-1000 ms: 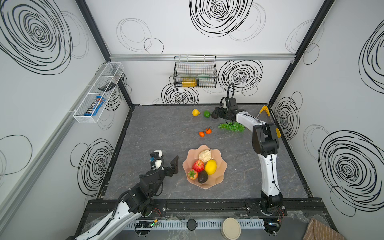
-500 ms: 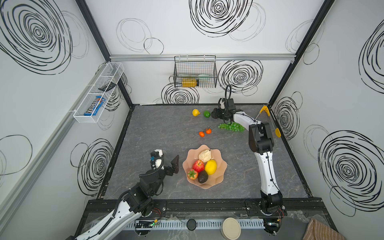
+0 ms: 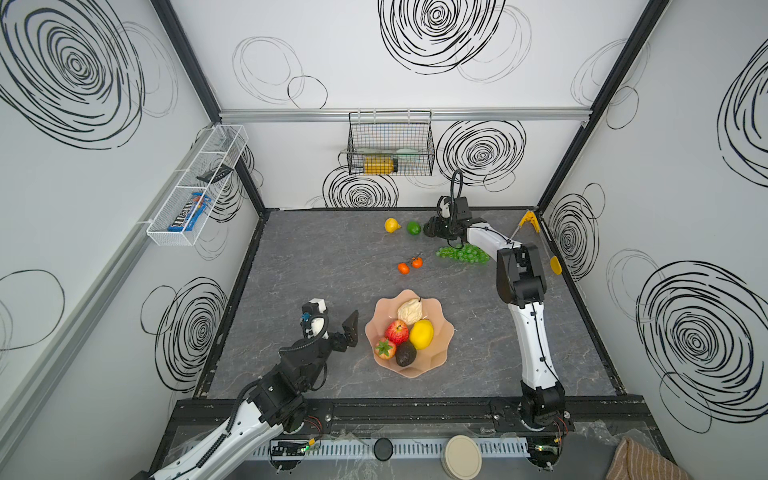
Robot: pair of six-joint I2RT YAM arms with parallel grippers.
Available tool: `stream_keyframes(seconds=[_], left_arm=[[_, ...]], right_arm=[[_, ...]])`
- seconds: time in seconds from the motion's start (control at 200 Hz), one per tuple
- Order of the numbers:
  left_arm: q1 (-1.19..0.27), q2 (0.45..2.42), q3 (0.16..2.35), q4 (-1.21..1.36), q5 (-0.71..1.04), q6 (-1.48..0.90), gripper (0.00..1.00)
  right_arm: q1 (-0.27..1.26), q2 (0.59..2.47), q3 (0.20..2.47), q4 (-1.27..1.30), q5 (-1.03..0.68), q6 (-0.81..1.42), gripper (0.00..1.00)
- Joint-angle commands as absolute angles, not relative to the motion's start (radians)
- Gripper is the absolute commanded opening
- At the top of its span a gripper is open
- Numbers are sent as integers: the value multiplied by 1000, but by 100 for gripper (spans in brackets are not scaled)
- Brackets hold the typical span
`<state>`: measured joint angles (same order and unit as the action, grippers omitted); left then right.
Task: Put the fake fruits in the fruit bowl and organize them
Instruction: 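Grasp the dark purple plum with the right gripper while the left draws back, then carry the plum toward the bowl with the right gripper while the left approaches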
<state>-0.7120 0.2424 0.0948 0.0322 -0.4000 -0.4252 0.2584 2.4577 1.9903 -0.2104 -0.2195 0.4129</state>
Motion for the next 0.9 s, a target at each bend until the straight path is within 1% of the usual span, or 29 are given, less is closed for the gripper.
stream_keyframes(seconds=[0.0, 0.16, 0.32, 0.41, 0.555, 0.675, 0.896], left_arm=[[-704, 245, 89, 94, -391, -408, 100], [-704, 248, 92, 93, -395, -407, 100], [-704, 226, 92, 94, -399, -411, 99], [-703, 244, 114, 93, -392, -423, 98], [-707, 342, 199, 85, -384, -478, 94], [-713, 416, 274, 83, -365, -540, 94], [-712, 575, 409, 118, -186, -595, 95]], right_arm=[[262, 2384, 1950, -187, -206, 424, 59], [251, 2262, 1840, -154, -202, 443, 58], [251, 2106, 1670, -83, -221, 442, 58], [249, 2017, 1575, -61, -226, 445, 59], [252, 1871, 1412, -13, -265, 472, 59], [268, 1750, 1284, 16, -302, 492, 59], [347, 1540, 1073, 63, -364, 496, 58]])
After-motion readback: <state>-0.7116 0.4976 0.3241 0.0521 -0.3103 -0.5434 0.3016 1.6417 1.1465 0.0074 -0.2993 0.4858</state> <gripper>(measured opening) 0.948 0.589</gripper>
